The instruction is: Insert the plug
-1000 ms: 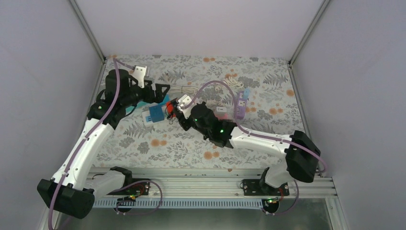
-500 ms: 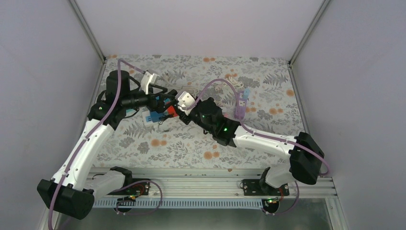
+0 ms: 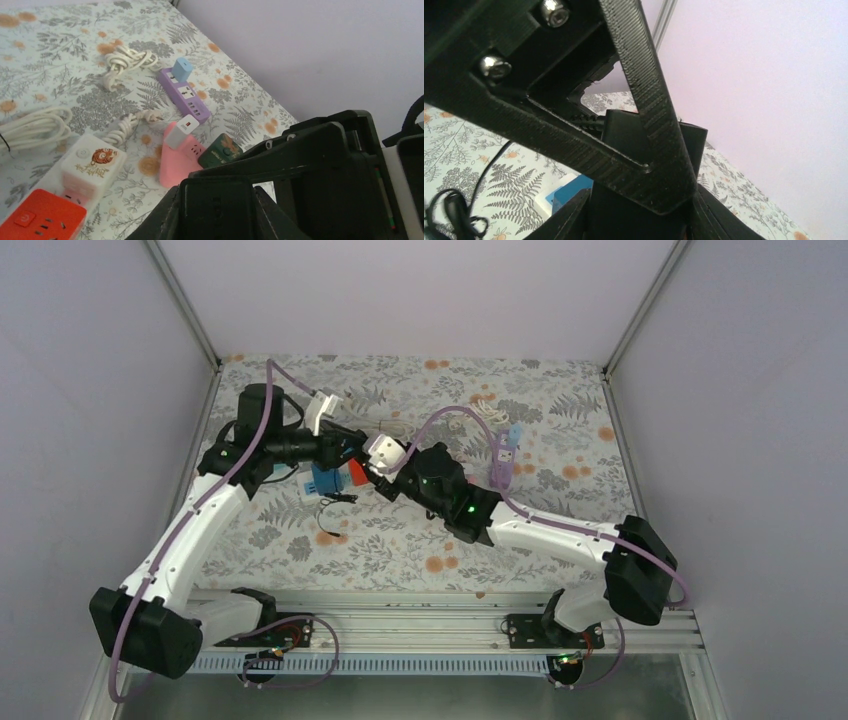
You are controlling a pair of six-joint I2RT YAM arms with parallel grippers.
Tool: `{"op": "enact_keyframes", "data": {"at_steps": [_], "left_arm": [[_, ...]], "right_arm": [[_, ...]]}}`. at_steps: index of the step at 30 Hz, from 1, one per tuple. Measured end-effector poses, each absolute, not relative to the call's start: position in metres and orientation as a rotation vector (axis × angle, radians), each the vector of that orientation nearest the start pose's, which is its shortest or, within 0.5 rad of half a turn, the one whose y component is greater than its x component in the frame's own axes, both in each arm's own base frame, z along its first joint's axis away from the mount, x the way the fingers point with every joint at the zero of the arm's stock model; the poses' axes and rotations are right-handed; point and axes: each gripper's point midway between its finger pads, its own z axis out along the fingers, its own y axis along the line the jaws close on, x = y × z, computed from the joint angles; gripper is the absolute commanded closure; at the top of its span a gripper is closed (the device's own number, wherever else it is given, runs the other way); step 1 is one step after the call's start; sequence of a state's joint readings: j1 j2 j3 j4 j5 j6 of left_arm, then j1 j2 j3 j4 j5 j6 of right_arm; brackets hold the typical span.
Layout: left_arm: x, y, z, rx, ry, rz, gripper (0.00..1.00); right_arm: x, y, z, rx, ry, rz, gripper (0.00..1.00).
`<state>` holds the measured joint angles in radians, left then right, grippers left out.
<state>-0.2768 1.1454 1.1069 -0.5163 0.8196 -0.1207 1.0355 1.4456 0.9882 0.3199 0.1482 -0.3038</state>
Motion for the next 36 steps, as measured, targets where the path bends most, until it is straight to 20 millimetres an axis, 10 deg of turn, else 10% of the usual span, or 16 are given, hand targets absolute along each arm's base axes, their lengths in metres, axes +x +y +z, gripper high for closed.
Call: {"op": "enact_keyframes", "data": {"at_steps": [7,17,25,36], "left_arm": [[0.284,-0.204,0.297,0.666,2.032,-1.024,0.88],[0.339,-0.163,0.297,0.758,1.944,-0.464,0.92],[0.381,-0.073,0.307,0.764,1.859,-0.036,0.98],[0.421,0.009,0.145,0.857,2.169,0.067,0.98]], "right_arm": [[0.276,0.39,0.29,-0.955,1.471,0.455,0.05],[0.291,0.358,0.318,-0.782,1.542,0.575,0.03],[0.299,0.334,0.327,-0.663,1.582,0.644,0.03],[0.291,0.345,0.318,-0.683,1.616,0.752,0.04]]}}
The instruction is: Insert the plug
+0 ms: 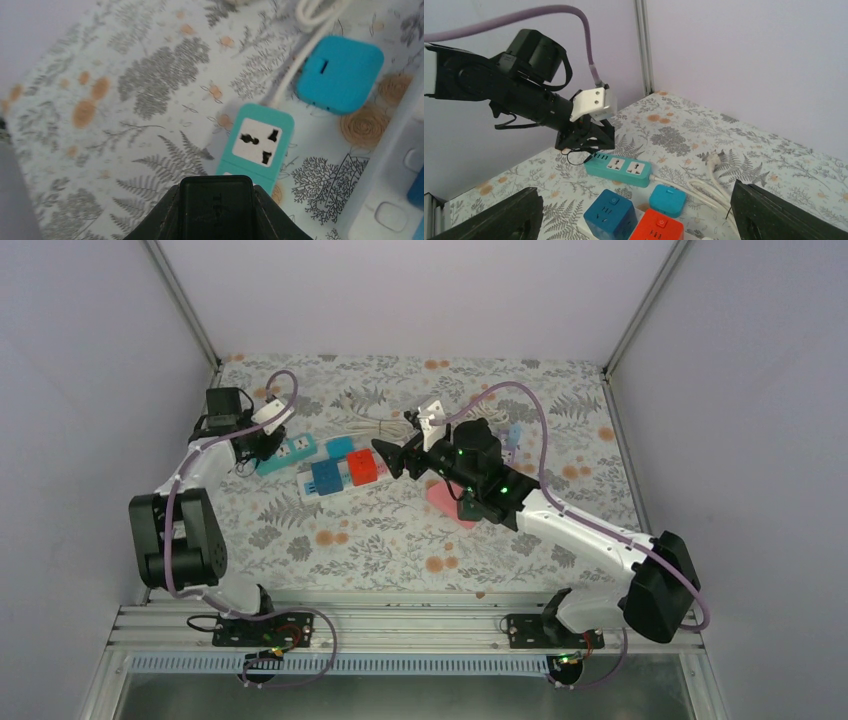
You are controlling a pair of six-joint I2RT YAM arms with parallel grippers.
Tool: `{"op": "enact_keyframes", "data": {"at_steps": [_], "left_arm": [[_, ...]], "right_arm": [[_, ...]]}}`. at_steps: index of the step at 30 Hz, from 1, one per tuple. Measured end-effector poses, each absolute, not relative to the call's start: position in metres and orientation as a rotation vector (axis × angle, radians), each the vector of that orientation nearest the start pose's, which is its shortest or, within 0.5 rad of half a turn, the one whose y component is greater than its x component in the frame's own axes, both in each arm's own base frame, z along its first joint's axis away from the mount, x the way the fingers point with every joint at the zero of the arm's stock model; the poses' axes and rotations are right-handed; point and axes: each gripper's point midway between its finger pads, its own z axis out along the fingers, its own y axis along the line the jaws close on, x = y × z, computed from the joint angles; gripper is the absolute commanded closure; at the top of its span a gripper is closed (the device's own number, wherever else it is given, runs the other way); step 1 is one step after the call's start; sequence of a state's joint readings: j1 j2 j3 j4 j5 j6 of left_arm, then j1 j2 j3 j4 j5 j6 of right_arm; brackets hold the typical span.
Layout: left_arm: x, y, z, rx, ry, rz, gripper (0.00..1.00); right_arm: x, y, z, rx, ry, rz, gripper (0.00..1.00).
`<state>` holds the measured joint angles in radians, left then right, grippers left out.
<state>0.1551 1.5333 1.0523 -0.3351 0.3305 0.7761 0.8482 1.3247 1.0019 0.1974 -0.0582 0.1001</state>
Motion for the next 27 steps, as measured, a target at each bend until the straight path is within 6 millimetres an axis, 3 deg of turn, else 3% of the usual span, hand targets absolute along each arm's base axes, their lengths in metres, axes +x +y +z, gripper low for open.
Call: {"op": "enact_keyframes", "data": {"at_steps": [4,13,21,27], "left_arm": [[0.421,0.007,0.121,0.929,2.19,-0.001,0.98],[0.442,-0.004,0.133,1.03,2.119,-0.092,0.98],[0.433,-0.023,0.115,1.078,2.102,-0.258,0.97],[0.432,-0.033,0.115,1.093,2.05,-0.33,0.95]], "right_arm": [[0.293,0.344,0.313,-0.663,1.643,0.749,0.04],[0.298,0.339,0.307,-0.624,1.686,0.728,0.04],[0.298,0.339,0.306,-0.619,1.693,0.73,0.04],[0.297,0.339,0.304,-0.618,1.7,0.732,0.04]]}}
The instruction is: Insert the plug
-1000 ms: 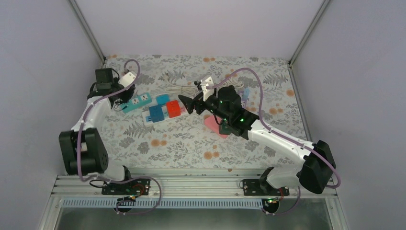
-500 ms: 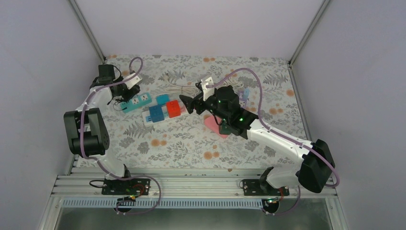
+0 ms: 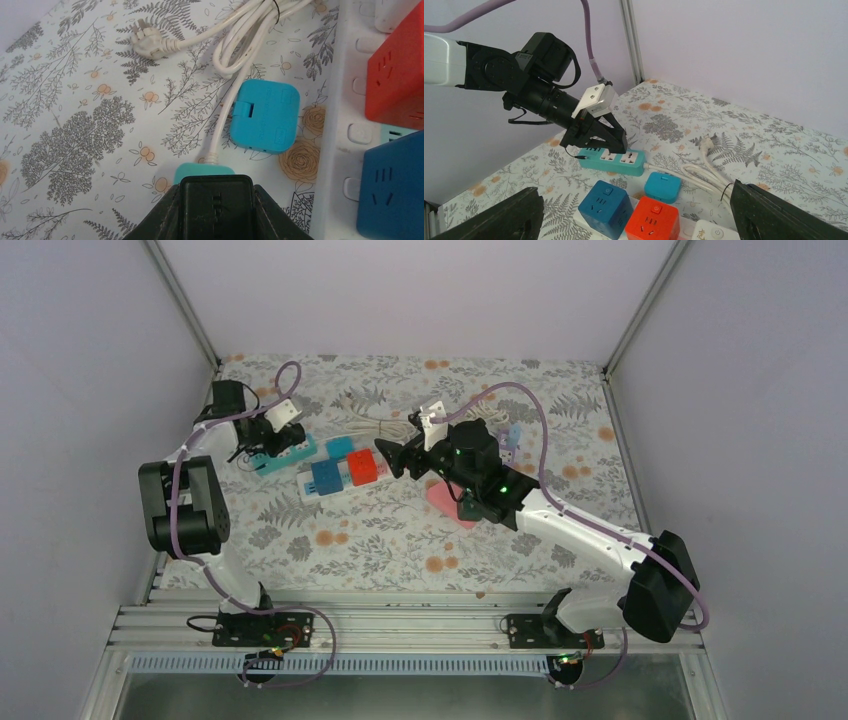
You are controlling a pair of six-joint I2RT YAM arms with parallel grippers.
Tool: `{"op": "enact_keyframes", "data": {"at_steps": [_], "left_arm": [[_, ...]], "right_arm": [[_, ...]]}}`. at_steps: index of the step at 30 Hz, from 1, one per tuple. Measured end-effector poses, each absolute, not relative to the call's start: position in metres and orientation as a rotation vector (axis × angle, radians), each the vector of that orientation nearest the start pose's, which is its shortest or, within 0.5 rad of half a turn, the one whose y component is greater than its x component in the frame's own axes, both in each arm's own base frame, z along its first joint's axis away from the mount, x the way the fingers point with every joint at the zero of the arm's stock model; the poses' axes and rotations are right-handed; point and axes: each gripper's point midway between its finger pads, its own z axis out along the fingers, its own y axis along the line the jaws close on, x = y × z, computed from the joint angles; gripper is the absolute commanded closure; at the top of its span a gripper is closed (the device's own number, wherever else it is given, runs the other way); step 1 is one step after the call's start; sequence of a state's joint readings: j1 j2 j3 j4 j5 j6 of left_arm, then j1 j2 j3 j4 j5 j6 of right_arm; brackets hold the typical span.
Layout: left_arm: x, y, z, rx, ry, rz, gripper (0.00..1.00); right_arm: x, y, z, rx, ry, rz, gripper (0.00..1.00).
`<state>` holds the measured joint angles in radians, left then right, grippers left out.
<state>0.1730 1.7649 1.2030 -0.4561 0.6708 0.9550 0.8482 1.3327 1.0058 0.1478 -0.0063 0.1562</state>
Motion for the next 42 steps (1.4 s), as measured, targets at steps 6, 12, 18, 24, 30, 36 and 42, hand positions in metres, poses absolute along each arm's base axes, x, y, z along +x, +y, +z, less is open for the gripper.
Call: {"op": "enact_keyframes", "data": {"at_steps": [6,12,18,24,30,36,42], "left_arm": [[0.435,-0.034,0.094,1.093,2.079,-0.371,0.94],[0.436,-0.038,0.089,1.096,2.061,-0.409,0.94],[0.441,-0.037,0.091,1.098,2.038,-0.385,0.94],[0.442,-0.035,0.085,1.098,2.045,-0.389,0.94],[0.442,-0.037,0.084,1.116,2.01,-0.416,0.93],[0.441,-0.038,0.078,1.126,1.998,-0.434,0.93],[0.44,-0.038,0.072,1.152,1.998,-0.428,0.95]], "right_arm": [[0.297,0.339,0.303,-0.618,1.705,0.732,0.04],[0.3,0.342,0.296,-0.625,1.724,0.725,0.05],[0.301,0.343,0.291,-0.629,1.736,0.721,0.05],[0.301,0.343,0.291,-0.629,1.736,0.721,0.05],[0.301,0.342,0.291,-0.627,1.738,0.717,0.05],[0.302,0.342,0.29,-0.627,1.738,0.715,0.07],[0.301,0.343,0.291,-0.63,1.736,0.715,0.06]]}}
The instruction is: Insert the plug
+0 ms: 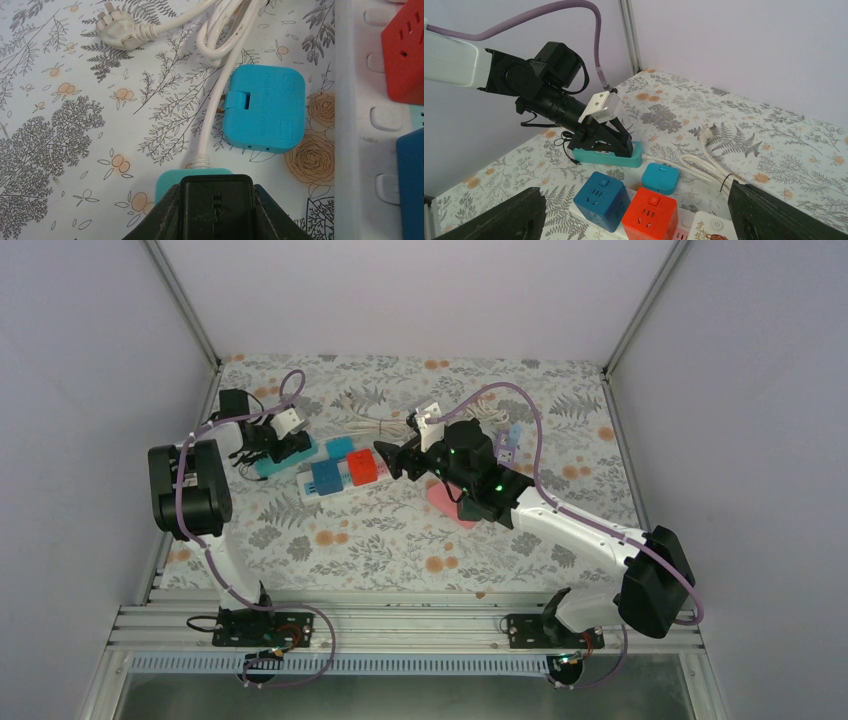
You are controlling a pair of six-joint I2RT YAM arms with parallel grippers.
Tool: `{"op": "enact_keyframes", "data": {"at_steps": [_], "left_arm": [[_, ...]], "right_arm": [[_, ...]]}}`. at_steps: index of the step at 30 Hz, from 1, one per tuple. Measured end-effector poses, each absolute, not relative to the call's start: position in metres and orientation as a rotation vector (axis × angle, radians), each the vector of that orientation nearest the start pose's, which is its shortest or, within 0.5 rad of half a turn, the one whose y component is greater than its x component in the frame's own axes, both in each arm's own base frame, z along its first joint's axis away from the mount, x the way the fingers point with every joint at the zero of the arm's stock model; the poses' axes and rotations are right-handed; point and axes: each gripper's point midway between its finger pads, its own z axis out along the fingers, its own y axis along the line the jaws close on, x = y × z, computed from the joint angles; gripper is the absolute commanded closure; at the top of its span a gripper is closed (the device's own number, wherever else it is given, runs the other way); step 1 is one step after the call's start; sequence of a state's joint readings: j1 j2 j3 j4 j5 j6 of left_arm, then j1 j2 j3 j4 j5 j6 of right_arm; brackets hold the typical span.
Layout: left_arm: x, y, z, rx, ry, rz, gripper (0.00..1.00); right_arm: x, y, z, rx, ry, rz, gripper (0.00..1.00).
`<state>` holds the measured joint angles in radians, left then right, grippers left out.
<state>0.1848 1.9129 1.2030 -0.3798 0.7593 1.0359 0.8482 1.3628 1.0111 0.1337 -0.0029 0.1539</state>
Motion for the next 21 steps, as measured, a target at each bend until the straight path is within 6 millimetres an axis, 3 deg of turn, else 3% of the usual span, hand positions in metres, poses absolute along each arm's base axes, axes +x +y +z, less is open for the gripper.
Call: {"op": "enact_keyframes", "data": {"at_steps": [21], "left_arm": [[0.452,-0.038,0.064,1.104,2.058,-0.531,0.97]], "right_arm": [[0.3,0.344,0.291,-0.639,1.735,0.725,0.05]]}}
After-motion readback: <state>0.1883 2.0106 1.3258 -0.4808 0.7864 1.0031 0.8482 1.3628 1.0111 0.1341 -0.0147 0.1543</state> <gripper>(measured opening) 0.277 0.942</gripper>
